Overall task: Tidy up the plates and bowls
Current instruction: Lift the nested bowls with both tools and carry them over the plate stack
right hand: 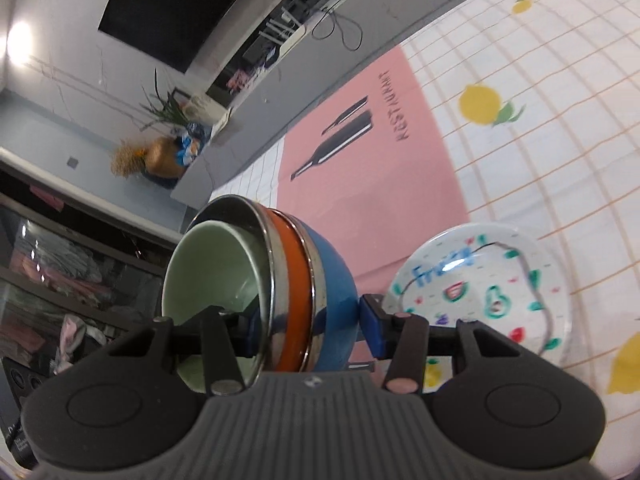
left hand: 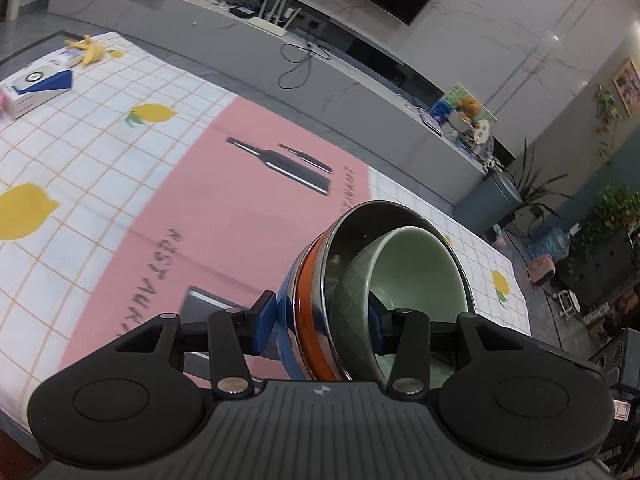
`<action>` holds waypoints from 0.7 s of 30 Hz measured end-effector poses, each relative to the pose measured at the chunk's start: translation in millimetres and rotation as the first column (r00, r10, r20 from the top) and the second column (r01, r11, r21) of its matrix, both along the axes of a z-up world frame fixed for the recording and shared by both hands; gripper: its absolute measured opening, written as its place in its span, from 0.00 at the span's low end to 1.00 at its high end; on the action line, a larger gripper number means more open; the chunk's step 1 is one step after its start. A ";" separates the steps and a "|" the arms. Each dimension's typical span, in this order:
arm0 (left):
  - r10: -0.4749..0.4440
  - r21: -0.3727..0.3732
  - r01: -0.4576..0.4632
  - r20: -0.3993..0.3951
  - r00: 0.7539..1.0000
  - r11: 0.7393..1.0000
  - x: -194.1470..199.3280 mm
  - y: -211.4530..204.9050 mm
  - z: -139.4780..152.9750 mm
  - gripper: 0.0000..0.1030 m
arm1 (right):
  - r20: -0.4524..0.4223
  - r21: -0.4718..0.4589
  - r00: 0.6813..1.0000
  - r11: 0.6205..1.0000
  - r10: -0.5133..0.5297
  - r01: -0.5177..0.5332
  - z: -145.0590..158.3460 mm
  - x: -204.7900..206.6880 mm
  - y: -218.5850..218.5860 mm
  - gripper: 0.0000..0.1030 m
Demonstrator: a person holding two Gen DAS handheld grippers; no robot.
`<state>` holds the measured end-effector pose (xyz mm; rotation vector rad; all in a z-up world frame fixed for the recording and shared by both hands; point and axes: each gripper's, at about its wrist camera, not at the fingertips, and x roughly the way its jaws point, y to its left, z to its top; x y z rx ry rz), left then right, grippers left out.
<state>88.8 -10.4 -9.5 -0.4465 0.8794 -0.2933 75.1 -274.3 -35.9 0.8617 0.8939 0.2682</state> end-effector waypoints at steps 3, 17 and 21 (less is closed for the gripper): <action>-0.019 -0.014 0.019 -0.011 1.000 1.000 1.2 -13.6 -1.1 0.50 | -0.001 0.013 1.000 1.000 -0.028 0.028 0.1 -7.4 -18.6 0.47; -0.073 -0.028 0.070 -0.117 0.990 0.997 1.8 -53.4 -31.3 0.50 | -0.095 -0.060 0.994 0.997 -0.058 0.053 -14.9 -27.3 -63.5 0.45; -0.079 -0.040 0.074 -0.139 0.987 0.996 2.4 -56.3 -37.5 0.50 | -0.098 -0.085 0.993 0.995 -0.070 0.062 -15.6 -28.5 -67.2 0.45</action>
